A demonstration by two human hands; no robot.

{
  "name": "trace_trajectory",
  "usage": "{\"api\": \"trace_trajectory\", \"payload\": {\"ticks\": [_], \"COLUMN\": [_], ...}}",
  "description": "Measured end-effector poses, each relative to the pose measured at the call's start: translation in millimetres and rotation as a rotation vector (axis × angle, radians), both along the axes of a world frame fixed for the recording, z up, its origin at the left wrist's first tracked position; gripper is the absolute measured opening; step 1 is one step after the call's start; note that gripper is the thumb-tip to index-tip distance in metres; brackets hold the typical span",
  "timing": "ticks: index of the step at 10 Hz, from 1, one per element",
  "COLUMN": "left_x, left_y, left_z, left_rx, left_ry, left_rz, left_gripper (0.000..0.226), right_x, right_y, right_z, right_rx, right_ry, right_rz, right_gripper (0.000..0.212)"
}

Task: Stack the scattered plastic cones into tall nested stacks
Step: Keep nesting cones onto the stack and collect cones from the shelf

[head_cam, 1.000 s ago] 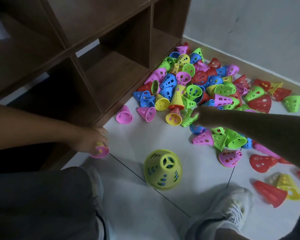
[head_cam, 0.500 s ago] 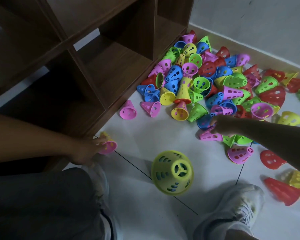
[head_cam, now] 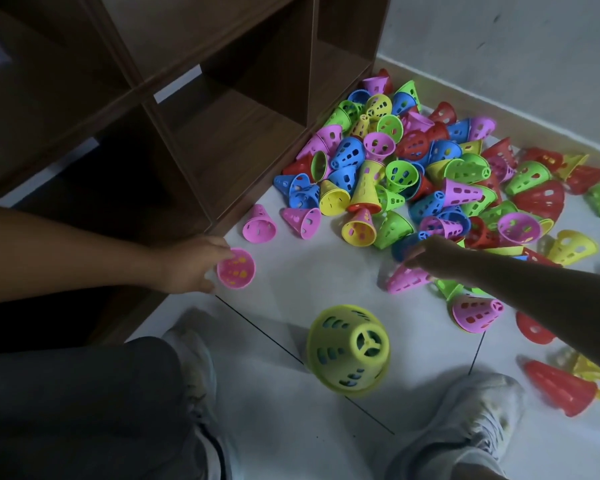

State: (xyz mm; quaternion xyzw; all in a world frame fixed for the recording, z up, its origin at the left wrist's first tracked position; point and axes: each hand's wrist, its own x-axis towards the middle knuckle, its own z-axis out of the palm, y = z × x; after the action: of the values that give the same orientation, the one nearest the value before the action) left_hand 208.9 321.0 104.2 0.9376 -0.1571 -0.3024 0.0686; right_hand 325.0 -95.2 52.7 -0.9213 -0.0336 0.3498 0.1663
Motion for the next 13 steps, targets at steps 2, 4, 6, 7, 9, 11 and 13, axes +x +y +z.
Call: {"api": "trace_trajectory", "payload": {"ticks": [2, 4, 6, 7, 9, 11, 13], "left_x": [13.0, 16.6, 12.1, 2.0, -24.9, -44.4, -53.3], "left_y": [-19.8, -35.4, -49.8, -55.8, -58.8, -56.1, -57.0], "left_z": [23.3, 76.1, 143.4, 171.4, 216.6, 244.1, 260.7], "left_rx": [-0.125, -0.256, -0.160, -0.206, -0.346, -0.418, -0.419], "left_ry": [-0.159, -0.163, -0.169, -0.168, -0.134, -0.204, -0.289], "left_rz": [0.091, 0.057, -0.051, -0.018, 0.101, 0.209, 0.242], "left_gripper": [0.053, 0.018, 0.018, 0.019, 0.019, 0.020, 0.021], "right_x": [-18.9, -41.3, -70.5, -87.2, -140.9, -176.5, -190.6], "right_y": [30.5, 51.8, 64.0, 62.6, 48.4, 54.4, 67.4], "right_z": [55.1, 129.8, 207.2, 240.8, 281.5, 282.7, 260.6], "right_rx": [0.169, 0.418, 0.625, 0.765, 0.985, 1.018, 0.885], "right_ry": [-0.118, -0.171, -0.192, -0.201, -0.052, 0.012, 0.000], "right_rz": [-0.188, -0.204, -0.242, -0.274, -0.378, -0.355, -0.296], "right_gripper": [0.016, 0.016, 0.010, 0.011, 0.015, 0.018, 0.014]}}
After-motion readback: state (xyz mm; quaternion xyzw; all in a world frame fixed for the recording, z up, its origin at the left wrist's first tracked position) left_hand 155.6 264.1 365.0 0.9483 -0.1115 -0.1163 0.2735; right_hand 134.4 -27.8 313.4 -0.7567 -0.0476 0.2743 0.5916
